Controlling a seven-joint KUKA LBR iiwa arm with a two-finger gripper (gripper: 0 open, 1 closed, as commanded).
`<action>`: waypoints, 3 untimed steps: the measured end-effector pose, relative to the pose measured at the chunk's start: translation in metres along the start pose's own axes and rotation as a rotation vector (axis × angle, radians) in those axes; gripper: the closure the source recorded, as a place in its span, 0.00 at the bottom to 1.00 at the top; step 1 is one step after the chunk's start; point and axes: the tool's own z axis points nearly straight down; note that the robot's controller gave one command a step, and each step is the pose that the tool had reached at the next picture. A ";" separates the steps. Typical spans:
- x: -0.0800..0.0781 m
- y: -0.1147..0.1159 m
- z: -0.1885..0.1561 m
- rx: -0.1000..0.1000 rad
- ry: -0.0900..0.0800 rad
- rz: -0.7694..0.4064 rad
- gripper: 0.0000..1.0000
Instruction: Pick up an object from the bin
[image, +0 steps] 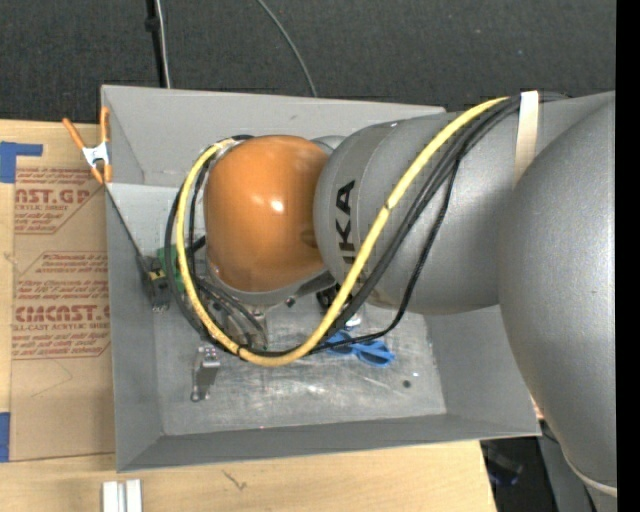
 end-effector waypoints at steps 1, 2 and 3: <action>0.000 0.005 0.146 -0.002 -0.009 -0.197 0.00; -0.027 -0.060 0.144 -0.004 -0.010 -0.154 0.00; -0.011 -0.143 0.138 0.002 -0.001 0.318 0.00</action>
Offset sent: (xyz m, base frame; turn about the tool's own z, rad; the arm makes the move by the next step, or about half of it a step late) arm -0.0024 0.0033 -0.1473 -0.1964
